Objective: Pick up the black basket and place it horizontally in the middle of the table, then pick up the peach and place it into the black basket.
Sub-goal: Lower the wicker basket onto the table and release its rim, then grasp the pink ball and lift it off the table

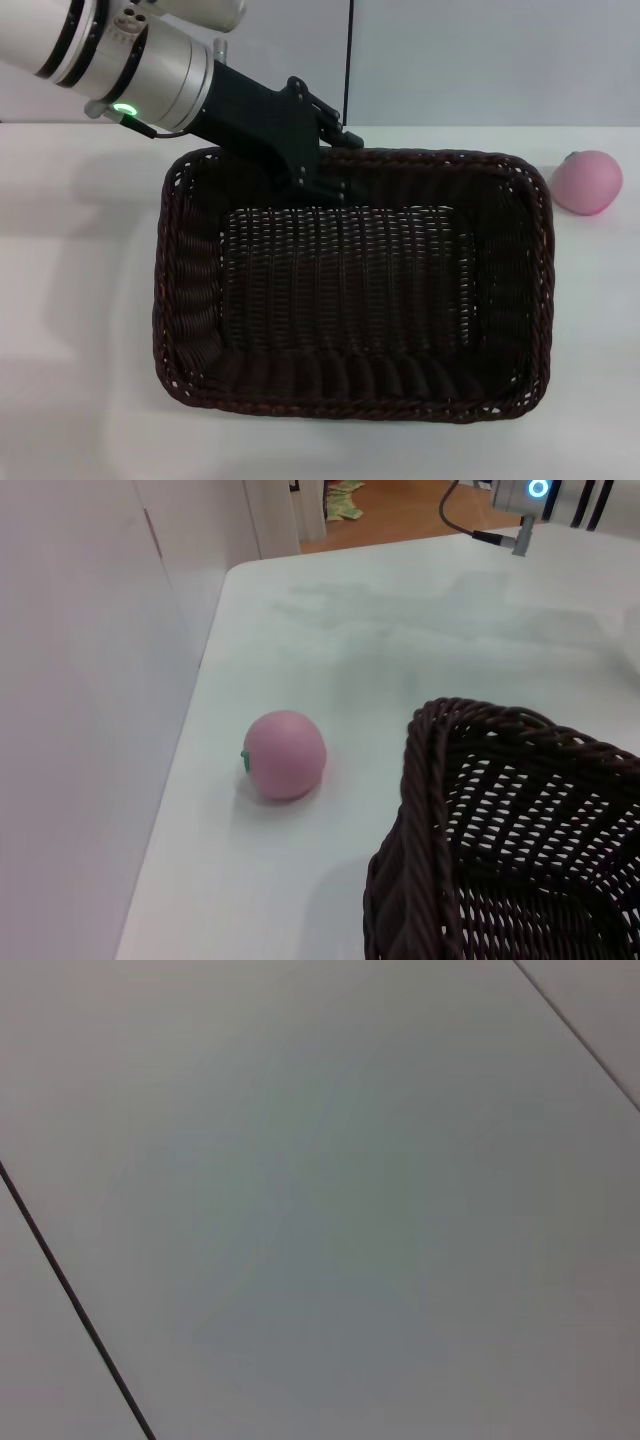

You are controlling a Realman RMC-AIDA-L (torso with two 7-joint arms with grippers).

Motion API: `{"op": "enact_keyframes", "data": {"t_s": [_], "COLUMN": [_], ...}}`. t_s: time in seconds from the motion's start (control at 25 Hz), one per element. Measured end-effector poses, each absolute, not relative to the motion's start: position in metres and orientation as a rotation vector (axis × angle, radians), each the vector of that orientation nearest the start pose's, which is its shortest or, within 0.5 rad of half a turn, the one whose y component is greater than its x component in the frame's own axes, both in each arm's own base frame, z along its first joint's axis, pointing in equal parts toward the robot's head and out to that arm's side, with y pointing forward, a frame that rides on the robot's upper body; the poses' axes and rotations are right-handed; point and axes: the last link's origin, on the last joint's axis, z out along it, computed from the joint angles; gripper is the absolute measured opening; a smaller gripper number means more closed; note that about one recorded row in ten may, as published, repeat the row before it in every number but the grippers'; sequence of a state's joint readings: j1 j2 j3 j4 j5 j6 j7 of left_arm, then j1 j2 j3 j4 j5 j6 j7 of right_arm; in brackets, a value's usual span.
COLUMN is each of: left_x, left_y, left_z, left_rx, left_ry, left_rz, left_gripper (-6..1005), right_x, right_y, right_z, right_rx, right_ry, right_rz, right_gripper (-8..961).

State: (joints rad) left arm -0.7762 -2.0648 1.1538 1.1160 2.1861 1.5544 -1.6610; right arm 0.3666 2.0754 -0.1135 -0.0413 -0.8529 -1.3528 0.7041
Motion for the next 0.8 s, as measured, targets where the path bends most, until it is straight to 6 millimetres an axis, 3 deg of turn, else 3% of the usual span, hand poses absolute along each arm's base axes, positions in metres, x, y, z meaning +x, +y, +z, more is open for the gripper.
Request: {"op": "enact_keyframes", "data": {"t_s": [0.24, 0.48, 0.6, 0.68, 0.72, 0.76, 0.8], "left_x": [-0.121, -0.124, -0.126, -0.128, -0.131, -0.143, -0.146], "left_y": [0.383, 0.388, 0.387, 0.387, 0.385, 0.380, 0.379], "left_z": [0.002, 0.017, 0.031, 0.036, 0.041, 0.054, 0.055], "left_rx": [-2.979, -2.818, -2.705, -2.663, -2.618, -2.487, -2.467], "left_ry": [0.120, 0.105, 0.086, 0.064, 0.047, -0.005, -0.017], "left_rz": [-0.077, -0.235, -0.394, -0.459, -0.531, -0.715, -0.744], "left_gripper": [532, 716, 838, 838, 838, 838, 838], "right_x": [0.402, 0.401, 0.401, 0.401, 0.400, 0.399, 0.398], "right_y": [0.279, 0.279, 0.279, 0.279, 0.279, 0.279, 0.280], "right_z": [0.080, 0.079, 0.079, 0.079, 0.079, 0.078, 0.078], "right_rx": [-0.905, -0.907, -0.909, -0.918, -0.925, -0.940, -0.959], "right_ry": [0.827, 0.829, 0.829, 0.825, 0.822, 0.818, 0.812], "right_rz": [1.067, 1.068, 1.068, 1.068, 1.068, 1.067, 1.065], "right_gripper": [551, 553, 554, 555, 555, 555, 556]}}
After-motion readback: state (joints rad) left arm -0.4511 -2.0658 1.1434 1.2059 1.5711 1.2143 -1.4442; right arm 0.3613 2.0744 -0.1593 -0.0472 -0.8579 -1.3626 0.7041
